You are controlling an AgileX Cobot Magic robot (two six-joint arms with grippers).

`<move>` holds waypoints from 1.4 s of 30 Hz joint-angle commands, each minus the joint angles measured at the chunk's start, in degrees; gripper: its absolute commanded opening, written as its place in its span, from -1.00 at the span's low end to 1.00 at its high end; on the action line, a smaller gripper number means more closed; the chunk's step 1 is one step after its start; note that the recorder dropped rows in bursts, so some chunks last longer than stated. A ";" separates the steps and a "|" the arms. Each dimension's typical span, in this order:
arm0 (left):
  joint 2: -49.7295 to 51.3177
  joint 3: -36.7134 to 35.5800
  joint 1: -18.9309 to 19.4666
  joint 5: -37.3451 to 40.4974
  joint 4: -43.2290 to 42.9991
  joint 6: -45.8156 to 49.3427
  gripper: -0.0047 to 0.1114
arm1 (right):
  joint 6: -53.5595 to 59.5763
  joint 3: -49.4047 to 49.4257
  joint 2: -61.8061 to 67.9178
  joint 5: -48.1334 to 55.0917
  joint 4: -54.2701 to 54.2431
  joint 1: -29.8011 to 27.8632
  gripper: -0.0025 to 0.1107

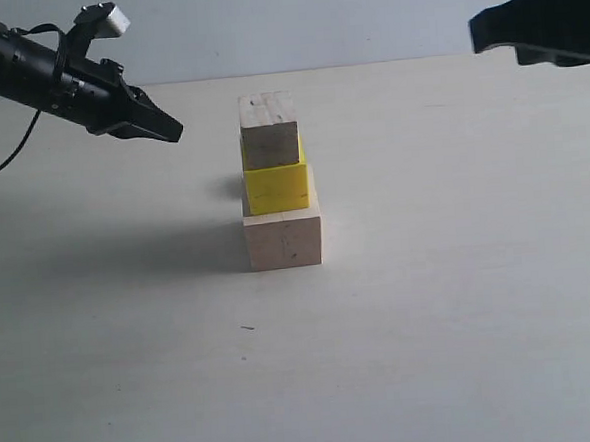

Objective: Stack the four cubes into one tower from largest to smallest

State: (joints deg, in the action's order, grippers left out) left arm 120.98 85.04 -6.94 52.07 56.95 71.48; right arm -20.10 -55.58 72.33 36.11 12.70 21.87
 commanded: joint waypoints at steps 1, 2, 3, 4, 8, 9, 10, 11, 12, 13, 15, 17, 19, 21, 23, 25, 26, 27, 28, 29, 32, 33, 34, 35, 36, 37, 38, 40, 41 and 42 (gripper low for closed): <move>-0.21 0.27 0.08 0.46 0.82 -1.74 -0.92 | -3.42 -3.99 9.03 -4.84 -1.03 -3.94 -0.96; -0.28 0.27 0.11 0.80 0.82 -1.85 -0.92 | -2.93 -5.84 10.97 -4.84 -1.98 -5.05 -0.96; -0.33 0.27 0.11 1.27 0.82 -2.10 -0.92 | -2.01 -7.89 12.78 -4.51 -3.04 -6.22 -0.96; -0.33 0.27 0.11 1.66 0.70 -2.50 -0.92 | -0.80 -10.05 14.16 -4.08 -4.30 -7.24 -0.96; -0.33 0.27 0.11 2.67 0.37 -3.46 -0.92 | 11.36 -18.93 21.13 1.02 -16.93 -12.62 -0.96; -0.44 0.27 0.11 2.65 0.12 -3.85 -0.92 | 14.91 -21.19 23.03 2.30 -21.31 -14.15 -0.96; -0.58 0.27 0.11 2.65 -0.01 -4.20 -0.92 | 19.42 -22.94 24.63 3.92 -25.49 -15.36 -0.96; -0.84 0.27 0.11 2.65 0.00 -4.31 -0.92 | 23.98 -24.96 26.69 5.59 -30.31 -17.21 -0.96; -1.12 0.27 0.11 2.42 -0.31 -4.31 -0.92 | 28.08 -26.74 28.80 7.13 -35.01 -18.71 -0.96; -1.52 0.27 0.11 2.21 -0.70 -4.58 -0.92 | 31.72 -28.00 30.52 8.16 -38.45 -19.77 -0.96; -2.47 0.27 0.11 1.40 -1.34 -6.00 -0.92 | 36.89 -30.97 34.94 10.61 -44.81 -22.02 -0.96; -3.78 0.27 0.11 0.04 -1.99 -7.33 -0.92 | 39.52 -33.31 39.77 13.41 -49.07 -23.40 -0.96; -4.91 0.27 0.11 -0.69 -2.13 -7.46 -0.92 | 42.38 -35.45 44.42 15.99 -54.16 -23.97 -0.96; -5.82 0.27 0.11 -1.14 -2.13 -7.46 -0.92 | 45.77 -37.61 49.49 18.33 -59.89 -23.97 -0.96; -6.13 0.27 0.11 -1.26 -2.13 -8.10 -0.92 | 49.02 -39.64 53.77 20.73 -66.05 -23.85 -0.96; -6.23 0.27 0.11 -1.26 -2.43 -8.97 -0.92 | 51.23 -42.01 57.56 23.91 -71.53 -23.27 -0.96; -6.23 0.27 0.11 -1.26 -2.54 -8.99 -0.92 | 51.48 -43.37 59.43 25.14 -72.90 -23.12 -0.96; -6.23 0.27 0.11 -1.26 -2.52 -8.99 -0.92 | 51.48 -44.86 61.16 26.22 -73.52 -22.60 -0.96; -6.23 0.27 0.11 -1.45 -2.56 -8.99 -0.92 | 51.48 -46.37 62.68 27.08 -73.52 -22.22 -0.96; -6.23 0.27 0.11 -1.59 -2.67 -8.99 -0.92 | 51.37 -47.58 64.00 27.78 -73.52 -21.78 -0.96; -6.23 0.27 0.11 -2.62 -3.31 -8.99 -0.92 | 49.82 -52.92 67.59 29.43 -73.31 -19.01 -0.96; -6.23 0.27 0.11 -2.85 -3.73 -8.99 -0.92 | 48.83 -54.16 68.18 29.44 -72.69 -18.23 -0.96; -6.23 0.27 0.11 -2.96 -4.63 -8.99 -0.92 | 46.18 -56.35 69.01 29.31 -69.85 -16.78 -0.96; -6.23 0.27 0.11 -2.96 -4.94 -8.99 -0.92 | 44.58 -57.45 69.31 29.07 -67.37 -15.99 -0.96; -6.23 0.27 0.11 -2.96 -5.17 -8.99 -0.92 | 42.35 -59.12 69.74 29.07 -62.99 -14.64 -0.96; -6.23 0.27 0.11 -2.96 -5.17 -8.99 -0.92 | 41.59 -59.67 69.86 28.86 -61.80 -13.99 -0.96; -6.23 0.27 0.11 -2.96 -5.17 -8.99 -0.92 | 41.33 -60.02 69.86 28.73 -61.56 -13.49 -0.96; -6.23 0.27 0.35 -2.96 -5.18 -8.78 -0.92 | 39.32 -61.17 69.86 27.64 -59.54 -11.82 -0.96; -6.23 0.27 0.46 -2.96 -5.32 -8.78 -0.92 | 37.73 -61.56 69.98 27.02 -57.03 -11.19 -0.96; -6.23 0.27 0.70 -2.74 -5.32 -8.78 -0.92 | 36.24 -62.19 70.28 26.87 -54.45 -10.61 -0.96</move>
State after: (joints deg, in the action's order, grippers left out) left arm 115.35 85.04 -6.80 49.34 51.44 62.91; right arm 18.84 -116.47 142.18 63.86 -46.04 10.18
